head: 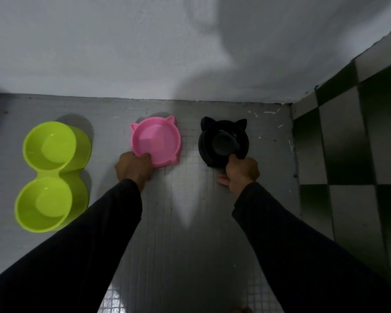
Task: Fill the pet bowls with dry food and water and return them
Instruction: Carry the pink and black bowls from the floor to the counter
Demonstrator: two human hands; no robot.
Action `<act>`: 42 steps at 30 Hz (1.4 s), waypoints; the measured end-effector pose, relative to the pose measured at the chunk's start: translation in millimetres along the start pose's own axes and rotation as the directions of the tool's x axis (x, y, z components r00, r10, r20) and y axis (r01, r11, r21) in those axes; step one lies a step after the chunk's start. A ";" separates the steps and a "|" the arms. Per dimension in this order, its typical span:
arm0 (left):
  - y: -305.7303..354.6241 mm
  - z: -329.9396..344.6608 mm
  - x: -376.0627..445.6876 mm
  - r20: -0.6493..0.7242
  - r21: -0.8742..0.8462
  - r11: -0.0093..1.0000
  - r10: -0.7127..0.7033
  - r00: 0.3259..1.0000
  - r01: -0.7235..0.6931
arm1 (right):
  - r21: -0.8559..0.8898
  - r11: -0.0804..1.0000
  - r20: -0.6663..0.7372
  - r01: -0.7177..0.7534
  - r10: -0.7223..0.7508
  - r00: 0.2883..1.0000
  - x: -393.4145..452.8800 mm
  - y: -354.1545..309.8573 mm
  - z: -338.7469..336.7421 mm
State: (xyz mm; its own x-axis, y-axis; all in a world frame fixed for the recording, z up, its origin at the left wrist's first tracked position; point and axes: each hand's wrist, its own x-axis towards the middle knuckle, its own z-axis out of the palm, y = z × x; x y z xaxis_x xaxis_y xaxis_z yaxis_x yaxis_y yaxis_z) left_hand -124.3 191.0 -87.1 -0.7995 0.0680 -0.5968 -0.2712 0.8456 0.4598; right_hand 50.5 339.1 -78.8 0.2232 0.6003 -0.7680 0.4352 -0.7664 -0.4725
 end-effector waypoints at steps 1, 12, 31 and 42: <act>1.1 -0.5 -1.7 -0.010 0.001 1.000 0.010 1.000 -0.010 | 0.004 1.000 -0.009 0.013 -0.012 1.000 -1.1 0.6 -0.2; 7.5 -14.0 -27.6 0.009 -0.582 0.806 -0.121 0.993 0.103 | 0.315 0.944 -0.080 0.104 -0.083 0.993 -22.7 1.5 -11.1; 69.8 -161.1 -182.9 0.166 -0.866 0.496 0.154 0.974 0.069 | 0.701 0.711 0.146 0.055 -0.218 0.965 -225.8 -62.3 -102.6; 154.9 -335.6 -341.3 0.181 -0.865 0.496 0.173 0.968 0.073 | 0.695 0.711 0.162 0.108 -0.301 0.940 -433.9 -150.2 -221.2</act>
State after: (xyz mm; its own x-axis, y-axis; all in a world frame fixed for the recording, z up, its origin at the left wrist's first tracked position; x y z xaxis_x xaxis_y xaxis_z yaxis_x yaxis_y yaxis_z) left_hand -73.3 121.1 408.5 -0.7241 0.3077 -0.6173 -0.6566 -0.0337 0.7534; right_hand 81.2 244.4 421.0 -0.0624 0.7577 -0.6496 -0.2728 -0.6391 -0.7191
